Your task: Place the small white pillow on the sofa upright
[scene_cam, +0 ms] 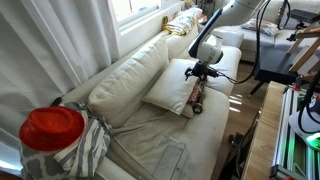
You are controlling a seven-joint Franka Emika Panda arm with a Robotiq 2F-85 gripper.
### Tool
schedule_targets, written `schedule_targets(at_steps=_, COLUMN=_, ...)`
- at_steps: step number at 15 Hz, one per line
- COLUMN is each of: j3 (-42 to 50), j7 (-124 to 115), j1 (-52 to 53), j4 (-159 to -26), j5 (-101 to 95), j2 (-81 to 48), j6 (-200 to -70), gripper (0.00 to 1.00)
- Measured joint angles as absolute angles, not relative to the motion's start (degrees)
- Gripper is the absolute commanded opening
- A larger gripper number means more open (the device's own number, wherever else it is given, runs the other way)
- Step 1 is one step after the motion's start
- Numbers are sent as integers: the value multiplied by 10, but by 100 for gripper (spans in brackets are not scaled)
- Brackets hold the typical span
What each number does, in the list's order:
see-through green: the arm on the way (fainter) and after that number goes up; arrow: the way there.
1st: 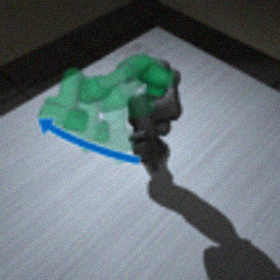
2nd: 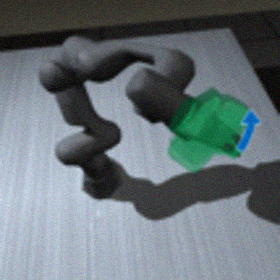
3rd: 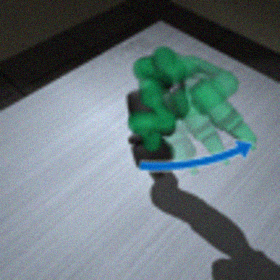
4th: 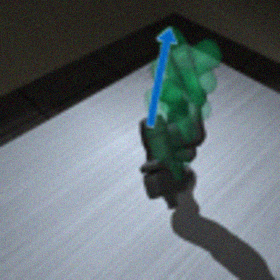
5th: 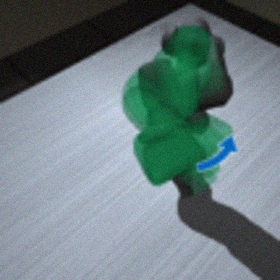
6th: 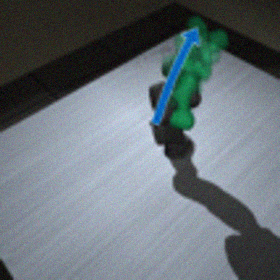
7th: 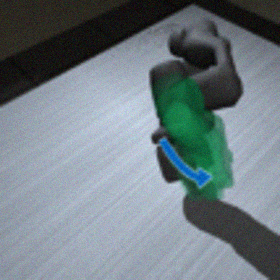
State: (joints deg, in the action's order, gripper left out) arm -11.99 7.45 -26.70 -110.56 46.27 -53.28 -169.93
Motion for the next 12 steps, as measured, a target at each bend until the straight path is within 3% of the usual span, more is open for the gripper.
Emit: schedule_targets(at_steps=12, j3=-132, j7=162, j1=-295, j4=-1034, j5=460, j2=-629, j6=-1738, gripper=100)
